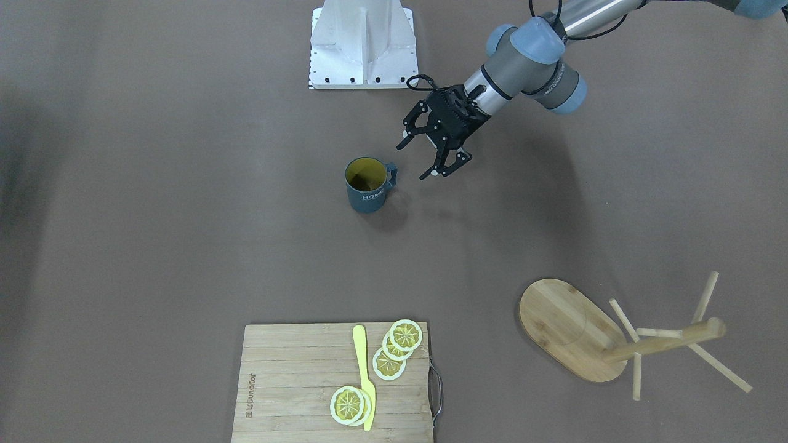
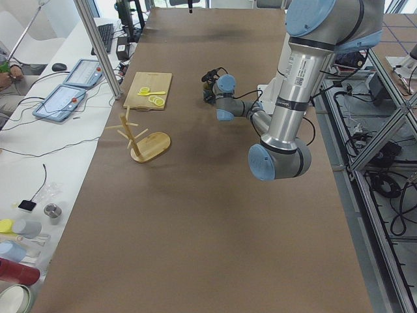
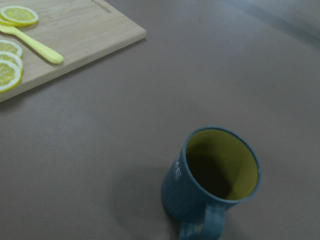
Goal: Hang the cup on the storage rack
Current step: 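Move the left gripper to the teal mug handle and close on it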
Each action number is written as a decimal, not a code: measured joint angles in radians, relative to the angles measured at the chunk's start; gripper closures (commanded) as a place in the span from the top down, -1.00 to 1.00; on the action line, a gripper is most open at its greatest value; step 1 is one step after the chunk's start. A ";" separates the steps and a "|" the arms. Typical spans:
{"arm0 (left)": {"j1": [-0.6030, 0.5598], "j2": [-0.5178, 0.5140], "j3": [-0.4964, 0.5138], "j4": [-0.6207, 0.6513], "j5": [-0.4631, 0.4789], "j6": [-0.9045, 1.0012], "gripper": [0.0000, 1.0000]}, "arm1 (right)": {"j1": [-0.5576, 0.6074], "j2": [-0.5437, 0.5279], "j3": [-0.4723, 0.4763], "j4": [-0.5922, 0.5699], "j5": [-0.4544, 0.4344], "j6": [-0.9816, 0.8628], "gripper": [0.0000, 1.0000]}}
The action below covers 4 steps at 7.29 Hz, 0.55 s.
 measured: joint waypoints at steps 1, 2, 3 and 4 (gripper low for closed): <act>0.002 -0.014 0.017 -0.001 0.001 0.010 0.42 | 0.001 0.001 0.002 0.000 0.000 -0.001 0.99; 0.005 -0.023 0.025 -0.002 0.001 0.014 0.42 | 0.002 0.002 0.002 0.000 0.000 -0.001 0.99; 0.008 -0.029 0.028 -0.001 0.001 0.015 0.42 | 0.002 0.003 0.001 0.000 0.000 -0.001 0.99; 0.011 -0.032 0.031 -0.002 0.001 0.015 0.42 | 0.002 0.004 0.001 -0.001 0.000 -0.001 0.99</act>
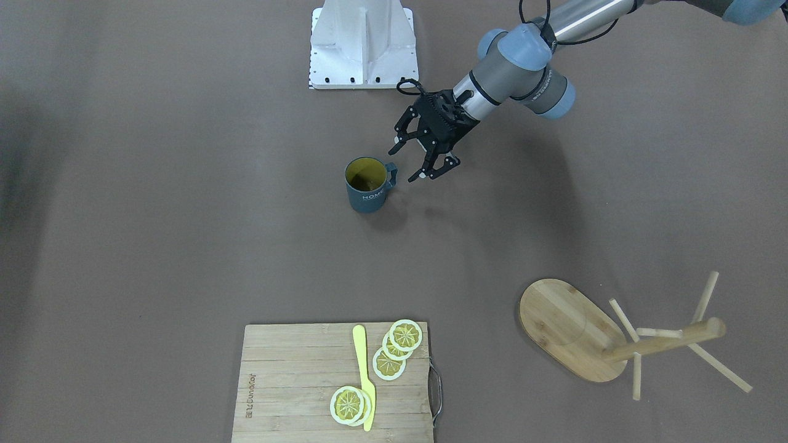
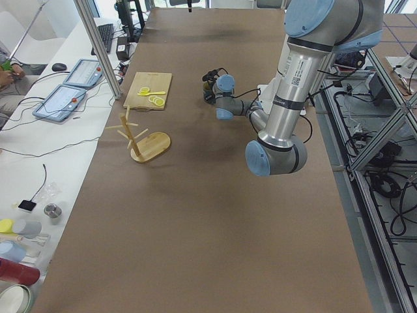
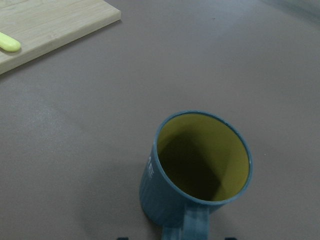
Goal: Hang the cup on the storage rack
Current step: 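Move the left gripper to the teal mug handle and close on it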
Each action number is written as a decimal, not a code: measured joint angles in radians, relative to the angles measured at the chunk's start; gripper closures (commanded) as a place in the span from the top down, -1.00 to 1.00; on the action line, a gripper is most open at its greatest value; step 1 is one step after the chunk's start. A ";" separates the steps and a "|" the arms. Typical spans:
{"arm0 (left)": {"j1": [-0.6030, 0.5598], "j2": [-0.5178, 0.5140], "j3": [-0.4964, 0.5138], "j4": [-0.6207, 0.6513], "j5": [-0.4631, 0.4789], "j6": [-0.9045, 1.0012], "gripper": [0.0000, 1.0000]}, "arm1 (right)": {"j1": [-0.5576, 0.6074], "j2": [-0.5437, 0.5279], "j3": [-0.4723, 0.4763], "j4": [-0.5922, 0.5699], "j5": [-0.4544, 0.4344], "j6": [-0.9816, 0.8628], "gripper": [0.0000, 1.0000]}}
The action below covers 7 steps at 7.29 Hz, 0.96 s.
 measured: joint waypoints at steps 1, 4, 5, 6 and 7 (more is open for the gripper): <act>0.004 -0.005 0.009 -0.001 0.000 0.001 0.41 | 0.000 0.000 0.000 0.000 0.000 0.000 0.99; 0.009 -0.031 0.055 -0.029 -0.002 0.002 0.40 | 0.000 -0.001 0.001 0.000 0.002 0.000 0.99; 0.010 -0.032 0.071 -0.070 -0.002 0.001 0.40 | 0.000 -0.001 0.002 0.000 0.003 0.000 0.99; 0.011 -0.033 0.090 -0.118 0.006 -0.001 0.40 | 0.000 -0.001 0.004 -0.001 0.005 0.000 0.99; 0.019 -0.033 0.108 -0.160 0.029 -0.002 0.34 | 0.000 -0.002 0.005 -0.001 0.007 0.001 0.99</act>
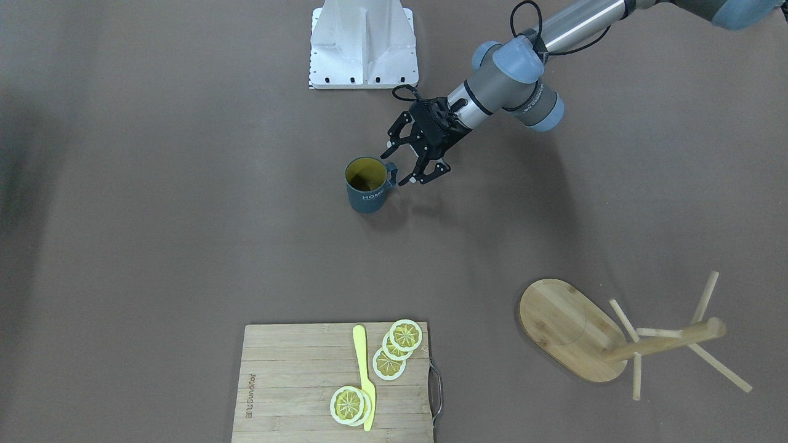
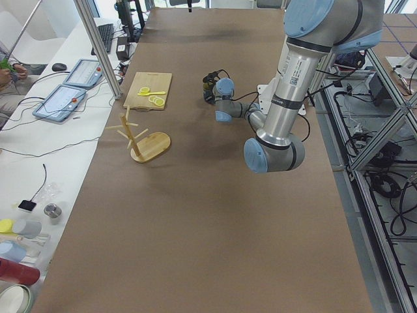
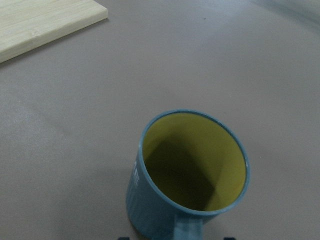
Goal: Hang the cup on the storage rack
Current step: 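Move the left gripper to the teal mug handle and close on it, then lift the teal mug with the left gripper toward the wooden mug tree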
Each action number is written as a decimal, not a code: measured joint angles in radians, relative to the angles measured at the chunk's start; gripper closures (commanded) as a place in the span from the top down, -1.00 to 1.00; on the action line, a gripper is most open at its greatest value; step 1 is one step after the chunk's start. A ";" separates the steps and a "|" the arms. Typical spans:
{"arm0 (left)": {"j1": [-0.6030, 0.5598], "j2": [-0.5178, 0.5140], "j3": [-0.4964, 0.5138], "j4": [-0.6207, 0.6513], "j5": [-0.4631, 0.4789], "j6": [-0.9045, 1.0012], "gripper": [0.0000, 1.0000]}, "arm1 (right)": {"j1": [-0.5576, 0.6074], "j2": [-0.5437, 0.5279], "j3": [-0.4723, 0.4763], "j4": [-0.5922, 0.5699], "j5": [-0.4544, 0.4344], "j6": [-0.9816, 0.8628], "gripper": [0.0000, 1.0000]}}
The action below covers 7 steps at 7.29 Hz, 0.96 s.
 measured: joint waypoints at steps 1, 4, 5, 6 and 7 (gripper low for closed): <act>0.014 0.000 0.019 -0.041 0.028 0.000 0.27 | 0.000 -0.001 0.001 0.000 0.002 0.000 0.99; 0.032 0.010 0.059 -0.157 0.052 -0.001 -0.18 | 0.000 -0.003 0.003 0.001 0.007 0.001 0.99; 0.033 0.011 0.064 -0.171 0.053 -0.002 -0.39 | 0.000 -0.004 0.003 0.002 0.007 0.002 0.99; 0.033 0.011 0.066 -0.176 0.053 -0.004 -0.58 | 0.000 -0.004 0.004 0.002 0.007 0.002 0.99; 0.034 0.012 0.066 -0.179 0.053 -0.006 -0.99 | 0.000 -0.004 0.004 0.002 0.007 0.002 0.99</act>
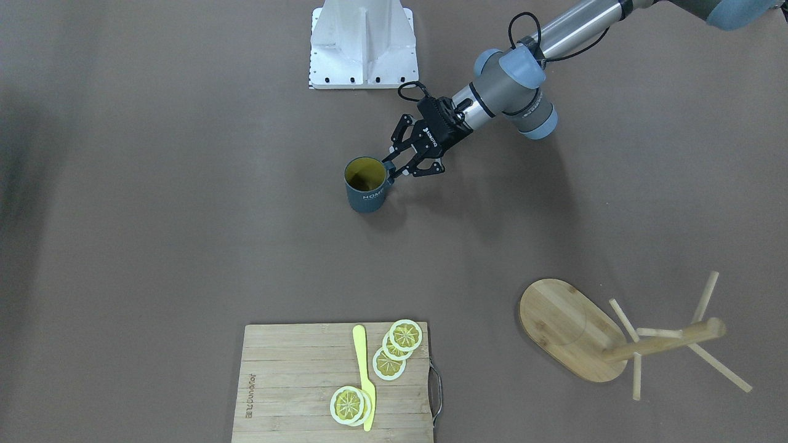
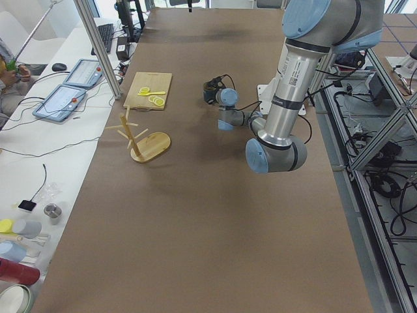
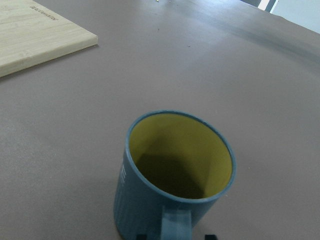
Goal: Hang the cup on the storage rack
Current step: 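Lift the teal mug with the left gripper toward the wooden mug tree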
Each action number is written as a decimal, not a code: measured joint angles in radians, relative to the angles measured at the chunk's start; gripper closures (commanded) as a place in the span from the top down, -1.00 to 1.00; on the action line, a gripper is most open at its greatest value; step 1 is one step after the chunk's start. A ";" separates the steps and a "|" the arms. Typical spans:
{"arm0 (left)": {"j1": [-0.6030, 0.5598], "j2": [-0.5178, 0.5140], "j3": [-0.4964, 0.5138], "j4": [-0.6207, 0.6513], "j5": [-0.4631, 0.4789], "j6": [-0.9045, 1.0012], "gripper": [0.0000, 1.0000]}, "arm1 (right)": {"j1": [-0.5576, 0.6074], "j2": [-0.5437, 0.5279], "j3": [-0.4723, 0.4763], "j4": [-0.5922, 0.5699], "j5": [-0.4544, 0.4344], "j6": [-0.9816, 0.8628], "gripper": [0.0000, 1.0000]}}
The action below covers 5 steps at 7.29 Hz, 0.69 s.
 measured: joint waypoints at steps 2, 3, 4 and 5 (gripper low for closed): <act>0.001 0.000 -0.005 -0.007 -0.001 -0.011 -1.00 | 0.000 -0.001 -0.001 0.000 0.000 0.003 0.99; 0.001 0.001 -0.010 -0.017 -0.002 -0.038 -1.00 | 0.000 -0.001 0.000 0.000 0.001 0.006 0.99; -0.002 0.003 -0.014 -0.030 -0.002 -0.072 -1.00 | 0.000 -0.001 0.001 0.002 0.000 0.009 0.99; -0.011 0.005 -0.022 -0.037 -0.003 -0.088 -1.00 | 0.000 -0.001 0.001 0.004 0.000 0.010 0.99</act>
